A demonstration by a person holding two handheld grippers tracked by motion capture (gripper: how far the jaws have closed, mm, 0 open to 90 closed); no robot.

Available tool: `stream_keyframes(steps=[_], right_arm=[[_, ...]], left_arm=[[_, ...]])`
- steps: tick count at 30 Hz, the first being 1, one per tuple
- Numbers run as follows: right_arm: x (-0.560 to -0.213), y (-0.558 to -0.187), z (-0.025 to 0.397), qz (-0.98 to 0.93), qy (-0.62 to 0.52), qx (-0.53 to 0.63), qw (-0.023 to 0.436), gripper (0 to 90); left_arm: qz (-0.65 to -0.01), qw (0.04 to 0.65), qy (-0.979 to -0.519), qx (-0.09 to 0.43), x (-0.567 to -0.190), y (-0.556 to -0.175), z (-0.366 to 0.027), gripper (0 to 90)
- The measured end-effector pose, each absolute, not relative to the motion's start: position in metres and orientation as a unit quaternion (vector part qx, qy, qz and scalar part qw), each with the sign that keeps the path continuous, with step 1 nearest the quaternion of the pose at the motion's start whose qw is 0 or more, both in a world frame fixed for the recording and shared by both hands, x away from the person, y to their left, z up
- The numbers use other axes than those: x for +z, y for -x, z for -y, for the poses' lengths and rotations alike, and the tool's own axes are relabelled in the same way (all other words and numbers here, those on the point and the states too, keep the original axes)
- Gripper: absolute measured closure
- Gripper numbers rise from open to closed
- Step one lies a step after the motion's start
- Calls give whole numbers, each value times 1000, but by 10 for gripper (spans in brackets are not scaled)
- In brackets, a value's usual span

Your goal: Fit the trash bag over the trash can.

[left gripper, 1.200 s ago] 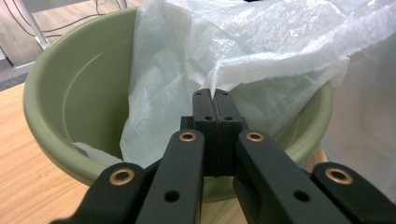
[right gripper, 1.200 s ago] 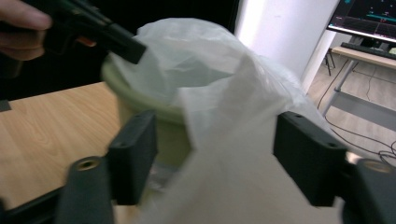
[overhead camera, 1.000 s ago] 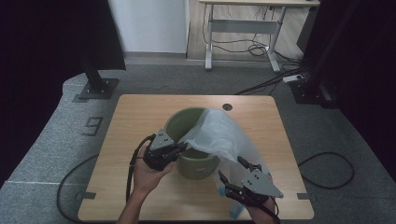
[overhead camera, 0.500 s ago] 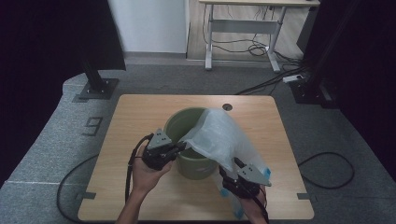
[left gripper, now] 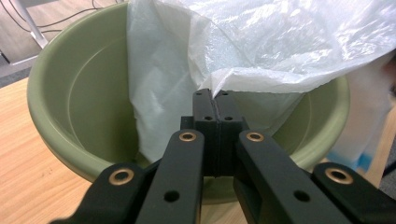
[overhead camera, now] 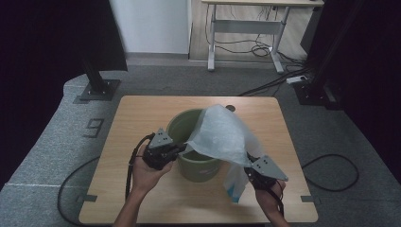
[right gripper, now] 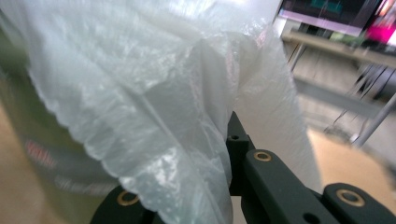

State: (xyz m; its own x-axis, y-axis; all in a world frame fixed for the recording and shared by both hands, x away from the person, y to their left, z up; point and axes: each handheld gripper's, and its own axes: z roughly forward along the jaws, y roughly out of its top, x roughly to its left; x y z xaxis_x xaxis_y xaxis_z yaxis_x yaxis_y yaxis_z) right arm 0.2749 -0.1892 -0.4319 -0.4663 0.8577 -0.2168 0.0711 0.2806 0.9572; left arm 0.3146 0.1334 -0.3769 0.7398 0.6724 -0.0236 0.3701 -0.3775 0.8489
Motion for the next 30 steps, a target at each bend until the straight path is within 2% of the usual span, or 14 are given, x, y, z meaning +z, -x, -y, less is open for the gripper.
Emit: stream_keyframes(steps=[4,5,6,8,12,18,22,30], right_arm=[[-399,-274,189,-695,-304,503,414,886],[-390,-275,186,-698,-296,503,414,887],[-385,-275,184,-700,-288,503,418,887],[-377,-277,177,-708,-274,499,418,886],[-371,-281,164,-726,-255,485,416,886],[-370,-284,155,-739,-250,484,398,886],[-369,-287,157,-737,-262,499,373,886],[-364,-291,159,-734,-273,522,337,886]], left_arm=[[-326,454,-814,159,-380,-317,-137,884],[-325,453,-815,157,-381,-316,-137,838],[-324,451,-816,159,-381,-316,-137,740],[-315,458,-811,182,-380,-310,-136,604],[-281,478,-806,204,-369,-296,-129,420],[-246,482,-817,197,-363,-287,-114,371],[-247,476,-821,197,-369,-290,-106,345],[-254,468,-822,202,-378,-293,-99,356]])
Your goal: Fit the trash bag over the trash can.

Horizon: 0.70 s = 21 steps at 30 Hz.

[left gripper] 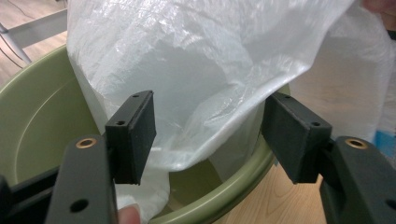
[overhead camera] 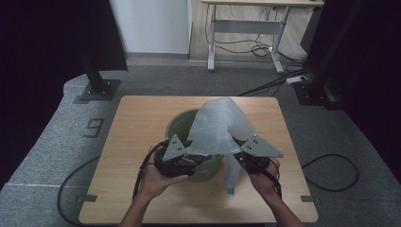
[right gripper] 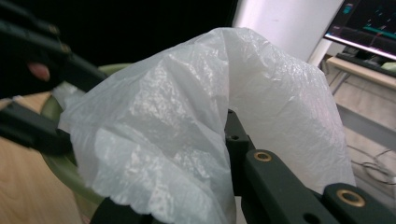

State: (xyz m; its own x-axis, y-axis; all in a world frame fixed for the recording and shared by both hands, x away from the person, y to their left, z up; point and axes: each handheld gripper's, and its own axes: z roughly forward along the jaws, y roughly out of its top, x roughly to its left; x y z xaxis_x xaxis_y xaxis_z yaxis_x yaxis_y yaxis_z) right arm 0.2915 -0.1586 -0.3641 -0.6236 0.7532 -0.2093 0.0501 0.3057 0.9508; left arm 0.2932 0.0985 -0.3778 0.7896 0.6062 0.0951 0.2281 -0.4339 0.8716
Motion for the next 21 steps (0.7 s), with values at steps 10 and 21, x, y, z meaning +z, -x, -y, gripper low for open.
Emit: stream_keyframes(steps=[10,21], right_arm=[[-362,-286,158,-736,-267,525,334,884],[-371,-268,157,-752,-232,551,278,656]], left_arm=[[-269,494,-803,196,-371,-292,-106,725],[-320,498,-790,160,-370,-314,-140,898]])
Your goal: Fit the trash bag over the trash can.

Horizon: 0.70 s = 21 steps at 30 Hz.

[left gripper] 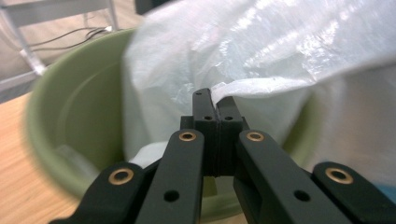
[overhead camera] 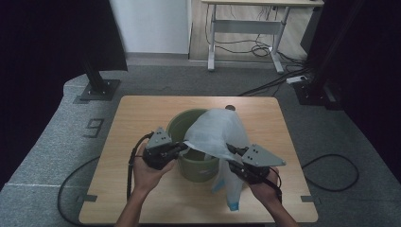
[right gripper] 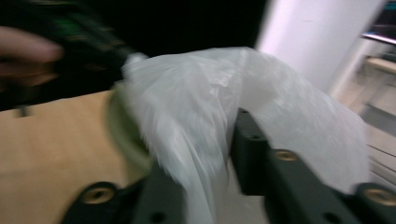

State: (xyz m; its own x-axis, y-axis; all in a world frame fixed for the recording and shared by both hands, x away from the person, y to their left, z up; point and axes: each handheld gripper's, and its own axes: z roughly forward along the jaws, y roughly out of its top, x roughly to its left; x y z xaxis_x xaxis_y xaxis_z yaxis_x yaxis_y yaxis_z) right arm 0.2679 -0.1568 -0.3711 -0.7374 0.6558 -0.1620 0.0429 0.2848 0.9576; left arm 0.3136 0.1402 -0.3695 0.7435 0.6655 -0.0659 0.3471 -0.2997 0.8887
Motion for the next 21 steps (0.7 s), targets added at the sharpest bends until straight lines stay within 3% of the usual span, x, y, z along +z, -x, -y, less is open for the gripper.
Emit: stream_keyframes(steps=[3,7,13,21], right_arm=[[-375,-258,161,-742,-213,580,259,522],[-374,-250,176,-719,-227,607,253,438],[-376,-246,208,-693,-261,629,238,418],[-401,-264,238,-689,-326,595,255,404]], left_arm=[[-340,497,-782,160,-369,-317,-151,898],[-354,495,-776,166,-368,-320,-162,898],[-370,492,-769,171,-368,-324,-176,898],[-376,495,-764,172,-368,-326,-182,898]])
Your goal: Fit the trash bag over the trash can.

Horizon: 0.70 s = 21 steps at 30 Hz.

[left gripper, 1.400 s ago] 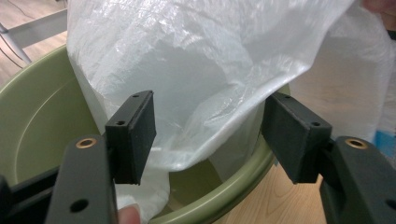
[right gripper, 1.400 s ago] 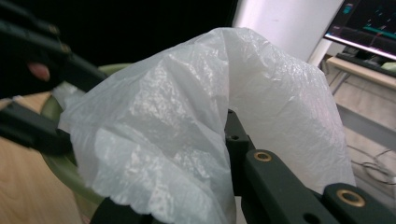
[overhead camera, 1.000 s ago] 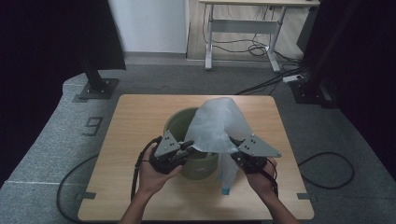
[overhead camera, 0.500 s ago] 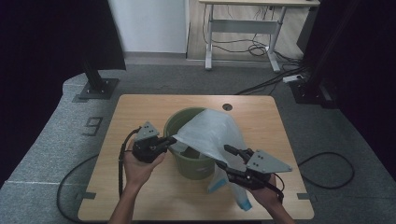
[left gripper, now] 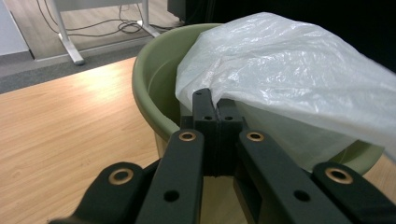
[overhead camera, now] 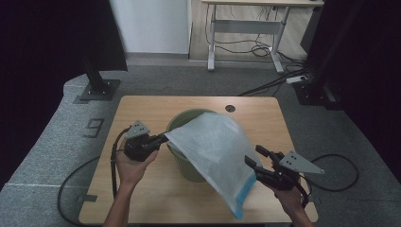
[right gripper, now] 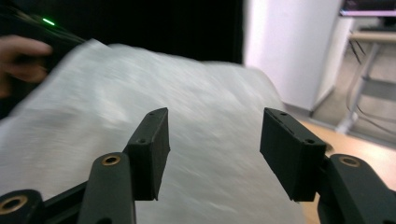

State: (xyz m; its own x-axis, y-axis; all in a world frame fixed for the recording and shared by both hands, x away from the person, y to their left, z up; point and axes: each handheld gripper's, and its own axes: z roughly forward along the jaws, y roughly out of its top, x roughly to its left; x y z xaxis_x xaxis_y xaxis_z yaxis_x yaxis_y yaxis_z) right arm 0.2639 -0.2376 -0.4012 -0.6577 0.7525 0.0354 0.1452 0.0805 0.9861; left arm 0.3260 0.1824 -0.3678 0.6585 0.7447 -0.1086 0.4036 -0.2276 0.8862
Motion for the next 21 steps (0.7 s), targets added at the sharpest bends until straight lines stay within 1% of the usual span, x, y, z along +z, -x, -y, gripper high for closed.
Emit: stream_keyframes(steps=[8,13,16,17,19,20,21], right_arm=[[-446,-286,250,-690,-357,582,240,309],[-464,-298,256,-691,-369,579,226,260],[-472,-302,255,-699,-363,578,214,253],[-475,-304,254,-702,-361,577,211,263],[-479,-306,253,-709,-358,572,205,344],[-482,-308,253,-712,-355,572,198,418],[-485,-308,252,-715,-350,573,193,515]], left_arm=[[-384,494,-761,171,-369,-330,-189,898],[-392,501,-753,167,-369,-333,-196,898],[-397,502,-751,163,-370,-336,-198,897],[-398,502,-751,162,-371,-337,-199,897],[-399,503,-750,159,-371,-337,-199,897],[-398,506,-749,155,-371,-337,-199,897],[-397,507,-750,155,-371,-336,-199,897]])
